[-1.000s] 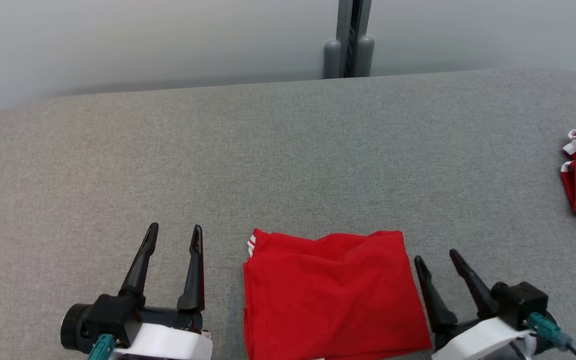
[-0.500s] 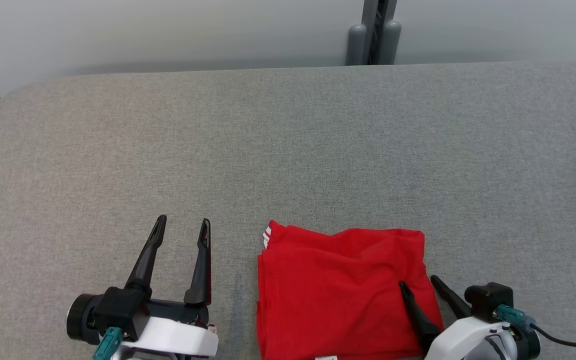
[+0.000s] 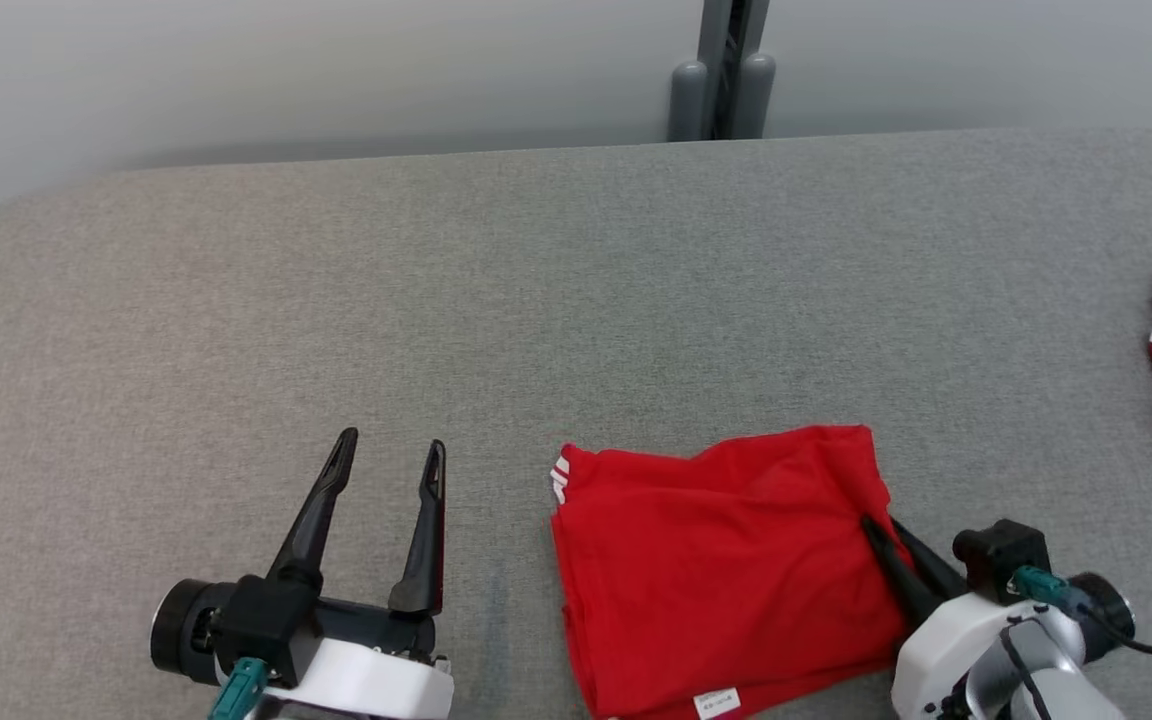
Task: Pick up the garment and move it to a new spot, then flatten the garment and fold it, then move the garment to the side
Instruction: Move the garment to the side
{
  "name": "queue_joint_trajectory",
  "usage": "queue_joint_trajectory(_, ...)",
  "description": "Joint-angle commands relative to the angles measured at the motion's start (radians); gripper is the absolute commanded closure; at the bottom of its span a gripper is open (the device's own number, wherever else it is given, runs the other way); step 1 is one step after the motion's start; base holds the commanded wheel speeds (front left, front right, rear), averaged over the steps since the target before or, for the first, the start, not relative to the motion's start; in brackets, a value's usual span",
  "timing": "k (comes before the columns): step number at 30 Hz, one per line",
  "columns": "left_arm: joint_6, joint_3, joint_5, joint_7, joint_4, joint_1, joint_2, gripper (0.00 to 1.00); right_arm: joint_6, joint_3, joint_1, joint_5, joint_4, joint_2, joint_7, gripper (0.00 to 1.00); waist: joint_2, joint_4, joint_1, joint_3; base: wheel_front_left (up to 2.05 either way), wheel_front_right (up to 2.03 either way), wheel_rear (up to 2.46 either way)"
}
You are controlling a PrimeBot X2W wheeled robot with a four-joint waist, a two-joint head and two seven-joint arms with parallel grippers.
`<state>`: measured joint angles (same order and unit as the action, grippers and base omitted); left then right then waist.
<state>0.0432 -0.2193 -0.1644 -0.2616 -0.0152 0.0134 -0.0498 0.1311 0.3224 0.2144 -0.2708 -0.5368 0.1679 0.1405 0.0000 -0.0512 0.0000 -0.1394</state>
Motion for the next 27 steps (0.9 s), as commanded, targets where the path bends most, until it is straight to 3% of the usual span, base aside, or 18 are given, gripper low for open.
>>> queue_joint_trajectory(1,-0.004,-0.005,0.006,-0.004,0.005,0.012,-0.003,0.00,-0.001,0.001,0.019,0.017,0.006,0.021,0.007,1.00,0.0000,0.018,0.0000,-0.004,0.00,0.00,0.00)
queue_joint_trajectory(10,-0.026,-0.061,0.041,-0.004,0.024,0.082,-0.003,0.00,-0.001,0.067,0.182,0.122,0.118,0.207,-0.027,1.00,0.0000,0.161,0.0000,-0.107,0.00,0.00,0.00)
queue_joint_trajectory(15,-0.071,-0.089,0.095,-0.004,0.016,0.184,-0.005,0.00,-0.001,0.063,0.315,0.120,0.163,0.332,-0.025,1.00,0.0000,0.257,0.0000,-0.237,0.00,0.00,0.00)
queue_joint_trajectory(27,-0.134,-0.143,0.162,-0.004,0.017,0.359,-0.046,0.00,-0.001,-0.096,0.479,0.115,0.138,0.452,-0.004,1.00,0.0000,0.374,0.0000,-0.435,0.00,0.00,0.00)
